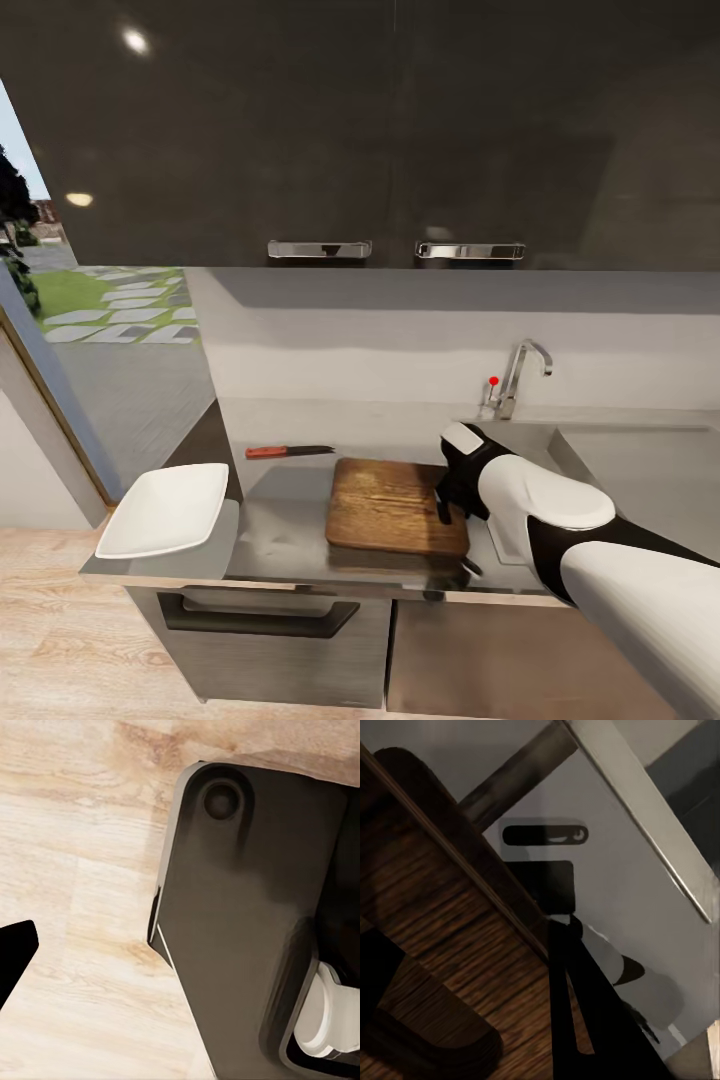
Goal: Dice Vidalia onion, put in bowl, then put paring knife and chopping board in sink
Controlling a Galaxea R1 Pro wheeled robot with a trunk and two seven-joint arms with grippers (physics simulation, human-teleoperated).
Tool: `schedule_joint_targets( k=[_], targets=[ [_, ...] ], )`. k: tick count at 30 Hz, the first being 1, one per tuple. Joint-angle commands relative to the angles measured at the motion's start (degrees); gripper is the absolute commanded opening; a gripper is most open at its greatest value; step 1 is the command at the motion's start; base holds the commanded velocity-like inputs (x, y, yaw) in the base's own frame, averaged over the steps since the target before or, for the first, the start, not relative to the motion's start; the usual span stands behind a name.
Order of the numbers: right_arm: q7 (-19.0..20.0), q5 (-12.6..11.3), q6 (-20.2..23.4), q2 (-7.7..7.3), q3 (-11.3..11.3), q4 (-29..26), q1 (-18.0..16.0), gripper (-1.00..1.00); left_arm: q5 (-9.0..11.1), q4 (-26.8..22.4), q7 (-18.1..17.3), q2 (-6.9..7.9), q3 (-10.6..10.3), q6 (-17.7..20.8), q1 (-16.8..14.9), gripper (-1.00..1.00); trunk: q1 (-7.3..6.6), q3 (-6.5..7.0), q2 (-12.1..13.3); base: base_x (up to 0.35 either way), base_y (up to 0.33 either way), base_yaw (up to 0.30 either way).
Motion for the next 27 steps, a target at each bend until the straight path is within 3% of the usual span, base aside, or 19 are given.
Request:
schedule_joint_targets(
  k=[1, 12, 27],
  targets=[
    [-0.22, 0.47, 0.36, 0.01, -0.58, -0.14, -0.06, -1.0, 0.13, 0.1, -0.08, 0.0, 0.1, -0.32, -0.05, 1.0, 0.04, -0.11, -0.12, 0.0, 0.0, 0.0],
    [-0.95, 0.55, 0.69, -0.77, -0.23, -0.06, -0.06, -1.0, 0.2, 0.1, -0.03, -0.03, 0.13, -0.89, -0.05, 1.0, 0.04, -0.11, -0.12, 0.0, 0.0, 0.0],
    [-0.99, 0.56, 0.74, -0.24, 0.05, 0.09, -0.06, -1.0, 0.21, 0.1, -0.01, -0.03, 0.16, -0.9, -0.05, 1.0, 0.04, -0.12, -0.12, 0.0, 0.0, 0.0]
  ],
)
